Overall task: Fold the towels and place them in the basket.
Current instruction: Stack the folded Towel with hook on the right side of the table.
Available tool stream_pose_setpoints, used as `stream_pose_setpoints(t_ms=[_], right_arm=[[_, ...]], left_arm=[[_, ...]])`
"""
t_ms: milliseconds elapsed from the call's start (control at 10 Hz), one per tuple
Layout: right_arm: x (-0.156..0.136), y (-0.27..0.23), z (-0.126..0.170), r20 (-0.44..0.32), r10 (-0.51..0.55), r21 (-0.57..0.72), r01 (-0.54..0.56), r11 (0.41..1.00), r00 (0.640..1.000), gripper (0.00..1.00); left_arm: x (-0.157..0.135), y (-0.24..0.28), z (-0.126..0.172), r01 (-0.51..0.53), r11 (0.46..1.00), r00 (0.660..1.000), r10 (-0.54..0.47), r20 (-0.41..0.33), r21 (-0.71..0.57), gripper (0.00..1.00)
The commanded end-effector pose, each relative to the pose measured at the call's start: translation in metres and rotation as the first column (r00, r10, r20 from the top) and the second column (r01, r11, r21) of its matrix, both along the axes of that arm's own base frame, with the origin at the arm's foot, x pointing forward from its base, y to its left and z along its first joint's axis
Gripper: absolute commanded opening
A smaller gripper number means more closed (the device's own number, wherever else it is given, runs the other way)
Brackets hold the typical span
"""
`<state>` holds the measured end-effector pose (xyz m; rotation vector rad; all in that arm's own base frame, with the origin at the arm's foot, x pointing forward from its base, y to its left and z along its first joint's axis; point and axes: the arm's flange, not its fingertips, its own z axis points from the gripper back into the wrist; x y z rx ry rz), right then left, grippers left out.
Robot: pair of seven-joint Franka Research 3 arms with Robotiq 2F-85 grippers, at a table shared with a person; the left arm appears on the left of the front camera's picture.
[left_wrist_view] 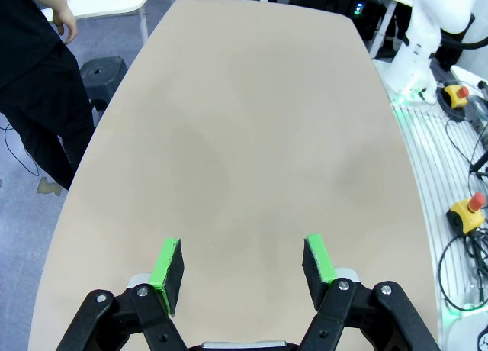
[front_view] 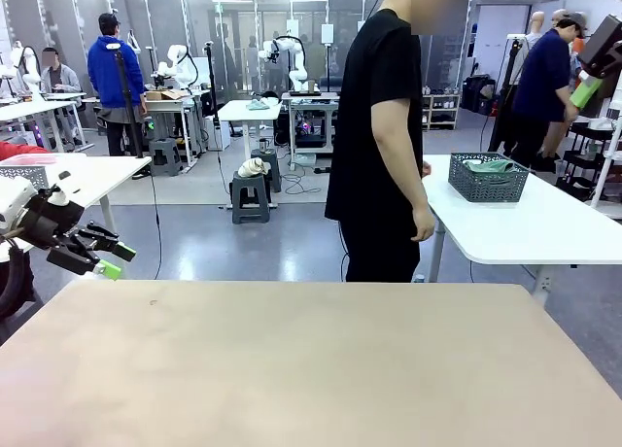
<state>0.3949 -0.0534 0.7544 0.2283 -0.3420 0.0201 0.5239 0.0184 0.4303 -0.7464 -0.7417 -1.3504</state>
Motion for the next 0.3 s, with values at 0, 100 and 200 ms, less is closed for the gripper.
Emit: stream_pose_setpoints(t_ms=[0, 100, 200], right_arm=[[-0.0010, 0.0011, 0.0018, -0.006, -0.001, 0.017, 0.001, 1.000, 1.000, 1.00], [-0.0010, 0.0011, 0.0018, -0.006, -0.001, 0.017, 0.001, 1.000, 1.000, 1.00], [-0.0010, 0.0011, 0.0018, -0.006, -0.001, 0.017, 0.001, 1.000, 1.000, 1.00]], left_arm=[[-0.0012, 0.0003, 0.0010, 0.000, 1.000, 1.000, 0.000, 0.002, 0.002, 0.80], [-0.0012, 0.0003, 0.0010, 0.000, 1.000, 1.000, 0.000, 0.002, 0.002, 0.80], [-0.0012, 0.0003, 0.0010, 0.000, 1.000, 1.000, 0.000, 0.002, 0.002, 0.80]])
